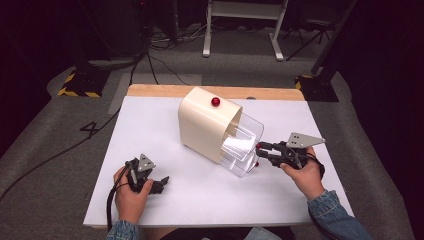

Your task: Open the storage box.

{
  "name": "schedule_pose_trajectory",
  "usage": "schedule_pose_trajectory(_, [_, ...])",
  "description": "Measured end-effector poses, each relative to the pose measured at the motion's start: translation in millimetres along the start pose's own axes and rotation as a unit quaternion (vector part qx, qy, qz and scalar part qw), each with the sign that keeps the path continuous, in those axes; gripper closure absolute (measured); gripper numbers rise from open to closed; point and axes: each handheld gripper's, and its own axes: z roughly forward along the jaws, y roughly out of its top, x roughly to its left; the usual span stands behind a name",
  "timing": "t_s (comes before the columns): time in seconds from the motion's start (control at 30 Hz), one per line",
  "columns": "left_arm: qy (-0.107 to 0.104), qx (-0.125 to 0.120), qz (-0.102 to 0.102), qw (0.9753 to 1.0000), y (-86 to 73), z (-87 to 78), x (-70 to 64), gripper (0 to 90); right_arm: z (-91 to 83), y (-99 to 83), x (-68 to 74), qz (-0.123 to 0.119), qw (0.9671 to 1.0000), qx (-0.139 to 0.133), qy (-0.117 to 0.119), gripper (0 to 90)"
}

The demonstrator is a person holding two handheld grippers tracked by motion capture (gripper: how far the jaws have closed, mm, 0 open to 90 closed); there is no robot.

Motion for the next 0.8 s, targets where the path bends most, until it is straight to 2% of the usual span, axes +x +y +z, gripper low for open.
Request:
schedule_pose_trajectory(0.1, [-0.001,0.001,-0.002,1.0,0.0,0.0,0.0,10.3,-1.5,-2.2,1.1,0.008,1.0,0.001,0.002,60.3])
schedule_pose_trajectory(0.27, [-0.004,0.0,-0.004,1.0,0.0,0.5,1.0,10.3,-10.8,-2.8,2.2,0.005,0.9999,0.006,-0.008,54.8])
schedule_pose_trajectory(0.53, [-0.009,0.004,-0.011,0.9999,0.2,0.6,1.6,10.2,-39.4,-4.0,1.2,0.01,0.9993,0.02,-0.031,49.2])
schedule_pose_trajectory(0.8, [-0.012,0.008,-0.013,0.9998,1.3,0.4,2.8,10.3,-71.2,-13.9,-4.4,0.039,0.9964,0.038,-0.064,42.0])
